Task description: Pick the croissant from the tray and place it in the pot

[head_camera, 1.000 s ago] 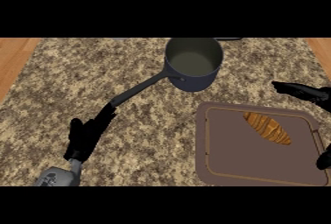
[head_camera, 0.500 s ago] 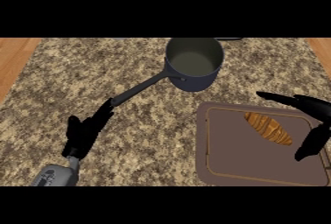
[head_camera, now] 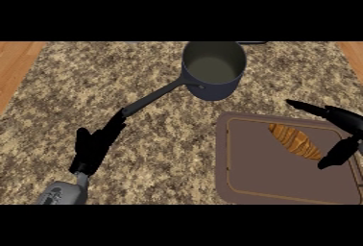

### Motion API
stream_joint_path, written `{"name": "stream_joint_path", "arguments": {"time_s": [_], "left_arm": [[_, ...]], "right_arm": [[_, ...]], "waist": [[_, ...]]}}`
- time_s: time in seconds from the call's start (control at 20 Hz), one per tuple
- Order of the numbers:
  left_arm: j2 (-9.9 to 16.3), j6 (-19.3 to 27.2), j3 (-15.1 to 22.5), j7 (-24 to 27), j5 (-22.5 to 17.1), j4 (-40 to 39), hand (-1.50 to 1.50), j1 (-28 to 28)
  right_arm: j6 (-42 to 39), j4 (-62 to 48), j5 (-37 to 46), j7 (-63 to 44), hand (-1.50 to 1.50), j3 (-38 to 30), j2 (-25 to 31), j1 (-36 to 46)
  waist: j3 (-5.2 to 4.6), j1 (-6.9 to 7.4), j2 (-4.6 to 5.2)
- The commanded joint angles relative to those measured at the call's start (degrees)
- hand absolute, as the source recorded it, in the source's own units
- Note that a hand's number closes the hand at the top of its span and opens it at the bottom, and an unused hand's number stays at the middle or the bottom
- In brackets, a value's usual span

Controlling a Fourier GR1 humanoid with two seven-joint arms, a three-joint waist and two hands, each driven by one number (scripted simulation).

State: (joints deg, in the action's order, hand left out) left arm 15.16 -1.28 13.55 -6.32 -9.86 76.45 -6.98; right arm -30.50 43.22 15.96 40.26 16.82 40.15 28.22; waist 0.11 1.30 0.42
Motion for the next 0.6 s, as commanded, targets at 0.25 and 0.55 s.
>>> {"name": "stream_joint_path", "arguments": {"time_s": [0.25, 0.55], "left_arm": [[0.4, -1.32, -0.23, -0.23, -0.15, 1.51, 0.0, 0.3], [-0.24, -1.18, -1.16, -0.85, 0.18, -1.88, 0.0, -1.86]], "right_arm": [[-13.66, -6.1, -7.08, 8.95, -1.5, 1.39, -2.87, 0.69], [-16.79, -9.08, -10.19, 5.38, -1.5, 3.24, -4.46, 2.03]], "waist": [[0.05, 0.84, 0.26], [0.01, 0.26, 0.35]]}}
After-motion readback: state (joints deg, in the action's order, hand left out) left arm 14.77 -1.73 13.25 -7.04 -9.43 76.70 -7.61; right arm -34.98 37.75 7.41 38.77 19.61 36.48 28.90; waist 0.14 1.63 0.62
